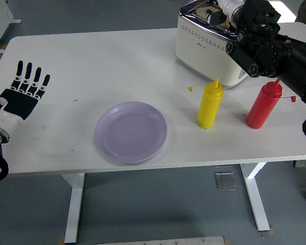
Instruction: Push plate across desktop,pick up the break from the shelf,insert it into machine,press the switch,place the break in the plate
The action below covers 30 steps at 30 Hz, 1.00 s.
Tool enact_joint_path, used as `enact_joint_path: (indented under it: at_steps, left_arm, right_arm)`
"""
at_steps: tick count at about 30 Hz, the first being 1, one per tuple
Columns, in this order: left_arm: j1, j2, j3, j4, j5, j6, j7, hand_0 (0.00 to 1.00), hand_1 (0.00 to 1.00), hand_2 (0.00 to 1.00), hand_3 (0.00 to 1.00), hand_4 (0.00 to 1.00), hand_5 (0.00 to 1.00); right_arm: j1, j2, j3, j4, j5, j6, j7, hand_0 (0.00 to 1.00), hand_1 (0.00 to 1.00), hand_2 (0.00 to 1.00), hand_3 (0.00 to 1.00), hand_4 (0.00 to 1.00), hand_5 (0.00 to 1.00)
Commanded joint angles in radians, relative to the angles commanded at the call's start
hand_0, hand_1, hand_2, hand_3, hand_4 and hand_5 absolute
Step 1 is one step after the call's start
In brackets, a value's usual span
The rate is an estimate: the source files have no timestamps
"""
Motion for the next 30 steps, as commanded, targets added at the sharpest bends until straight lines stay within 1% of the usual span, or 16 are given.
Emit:
enact_joint_path:
  at_steps: [2,3,8,9,12,14,15,21,30]
  left_arm:
    - [0.000,0.000,-0.001,0.000,0.000,0.000,0.000,0.785,0.704,0.650,0.655,0.759,0.998]
    - [0.000,0.000,-0.001,0.000,0.000,0.000,0.000,0.785,0.702,0.649,0.653,0.761,0.998]
    - [0.001,-0.002,-0.006,0.001,-0.002,-0.001,0.002,0.785,0.702,0.649,0.653,0.761,0.998]
    - [0.001,-0.002,-0.007,0.001,-0.002,-0.001,0.003,0.786,0.702,0.649,0.653,0.762,0.998]
    - [0.002,-0.003,-0.010,0.001,-0.005,-0.002,0.005,0.786,0.702,0.649,0.653,0.762,0.998]
    - [0.002,-0.004,-0.013,0.001,-0.009,-0.003,0.007,0.786,0.702,0.649,0.653,0.762,0.998]
    - [0.003,-0.004,-0.014,0.001,-0.011,-0.003,0.009,0.787,0.703,0.648,0.653,0.766,0.998]
    - [0.003,-0.007,-0.018,-0.001,-0.017,-0.005,0.013,0.787,0.704,0.649,0.654,0.770,0.998]
    - [0.008,-0.013,-0.023,-0.001,-0.027,-0.006,0.017,0.788,0.705,0.652,0.656,0.771,0.998]
  right_arm:
    - [0.001,-0.004,0.010,0.005,-0.013,-0.012,-0.005,0.310,0.478,0.491,0.514,0.246,0.002]
    - [0.001,-0.006,0.017,0.009,-0.021,-0.020,-0.009,0.334,0.452,0.452,0.455,0.210,0.002]
    - [0.000,-0.021,0.070,0.031,-0.075,-0.056,-0.028,0.334,0.452,0.452,0.455,0.210,0.002]
    - [0.000,-0.025,0.084,0.036,-0.089,-0.061,-0.032,0.335,0.441,0.437,0.430,0.180,0.002]
    - [0.000,-0.036,0.124,0.051,-0.127,-0.070,-0.042,0.335,0.441,0.437,0.430,0.180,0.002]
    - [-0.001,-0.048,0.159,0.070,-0.159,-0.077,-0.046,0.335,0.441,0.437,0.430,0.180,0.002]
    - [-0.002,-0.054,0.180,0.081,-0.178,-0.082,-0.048,0.327,0.430,0.427,0.419,0.142,0.002]
    - [-0.011,-0.084,0.295,0.143,-0.275,-0.098,-0.057,0.324,0.425,0.422,0.414,0.140,0.002]
    - [-0.036,-0.131,0.468,0.254,-0.428,-0.106,-0.080,0.325,0.420,0.420,0.414,0.133,0.002]
